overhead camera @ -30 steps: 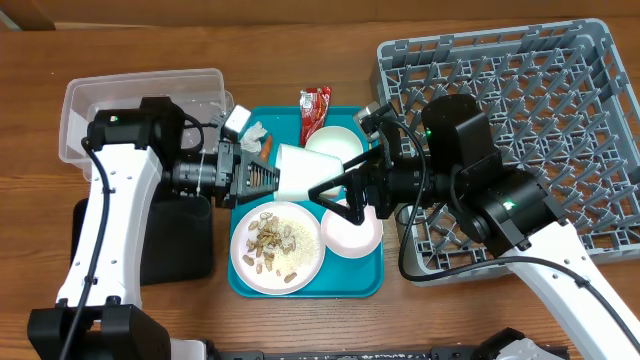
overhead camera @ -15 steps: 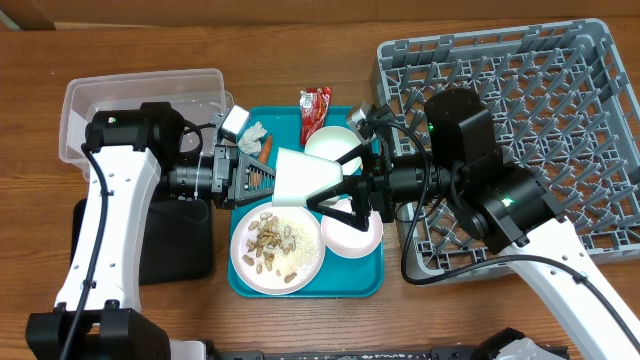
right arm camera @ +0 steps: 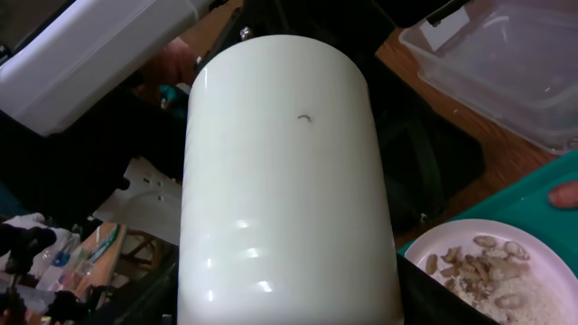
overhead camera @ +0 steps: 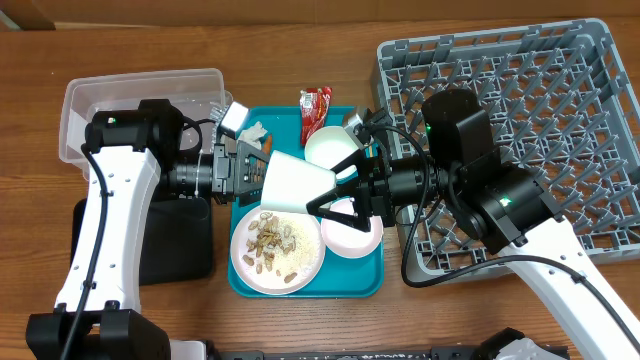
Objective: Sort waste into correct bins and load items into the dishwasher
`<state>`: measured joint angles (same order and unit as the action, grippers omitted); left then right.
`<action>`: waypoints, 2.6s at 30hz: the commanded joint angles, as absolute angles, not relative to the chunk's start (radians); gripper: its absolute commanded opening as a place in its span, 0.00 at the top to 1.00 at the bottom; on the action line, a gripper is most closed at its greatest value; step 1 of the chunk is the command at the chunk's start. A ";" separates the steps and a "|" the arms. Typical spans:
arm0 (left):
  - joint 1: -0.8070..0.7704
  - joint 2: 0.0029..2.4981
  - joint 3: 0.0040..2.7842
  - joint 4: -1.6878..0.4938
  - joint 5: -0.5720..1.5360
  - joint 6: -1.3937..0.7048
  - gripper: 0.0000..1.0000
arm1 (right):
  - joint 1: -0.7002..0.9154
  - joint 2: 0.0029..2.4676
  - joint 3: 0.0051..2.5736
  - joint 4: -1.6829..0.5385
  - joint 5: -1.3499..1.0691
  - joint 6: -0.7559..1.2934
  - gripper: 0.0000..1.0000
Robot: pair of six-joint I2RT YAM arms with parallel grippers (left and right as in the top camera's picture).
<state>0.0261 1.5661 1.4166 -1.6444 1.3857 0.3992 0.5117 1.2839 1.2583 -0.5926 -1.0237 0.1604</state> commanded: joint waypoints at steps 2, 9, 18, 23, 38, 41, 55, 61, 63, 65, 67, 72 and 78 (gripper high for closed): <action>0.020 1.559 1.433 -1.637 1.281 0.393 0.00 | 0.438 1.248 1.276 -0.641 -0.988 0.156 0.43; 0.020 1.559 1.433 -1.637 1.158 0.358 0.00 | 0.241 1.187 1.276 -0.806 -0.842 0.156 0.43; 0.020 1.559 1.433 -1.637 1.134 0.358 0.00 | -0.001 1.173 1.276 -1.079 -0.420 0.187 0.44; 0.020 1.559 1.433 -1.634 1.134 0.358 0.00 | -0.041 1.213 1.276 -1.150 -0.241 0.268 0.44; 0.020 1.559 1.433 -1.634 1.134 0.358 0.00 | -0.039 1.467 1.276 -1.216 -0.135 0.318 0.14; 0.020 1.559 1.433 -1.633 1.133 0.359 0.00 | -0.039 1.450 1.289 -1.209 -0.177 0.313 0.09; 0.044 1.504 1.433 -1.545 0.984 0.188 0.01 | 0.001 1.163 1.324 -1.184 -0.365 0.207 0.14; 0.065 1.317 1.436 -1.421 0.474 -0.232 0.00 | 0.177 1.168 1.321 -1.203 -0.395 0.209 0.28; 0.065 1.242 1.436 -1.417 0.339 -0.320 0.00 | 0.261 1.190 1.314 -1.199 -0.393 0.209 0.30; 0.065 1.163 1.436 -1.423 0.215 -0.401 0.00 | 0.357 1.223 1.305 -1.191 -0.363 0.215 0.31; 0.065 1.095 1.436 -1.437 0.111 -0.465 0.00 | 0.443 1.265 1.297 -1.187 -0.295 0.242 0.31; 0.065 0.946 1.436 -1.482 -0.110 -0.571 0.00 | 0.585 1.419 1.282 -1.184 -0.083 0.319 0.30; 0.065 0.862 1.436 -1.527 -0.241 -0.580 0.00 | 0.593 1.607 1.281 -1.156 0.022 0.366 0.31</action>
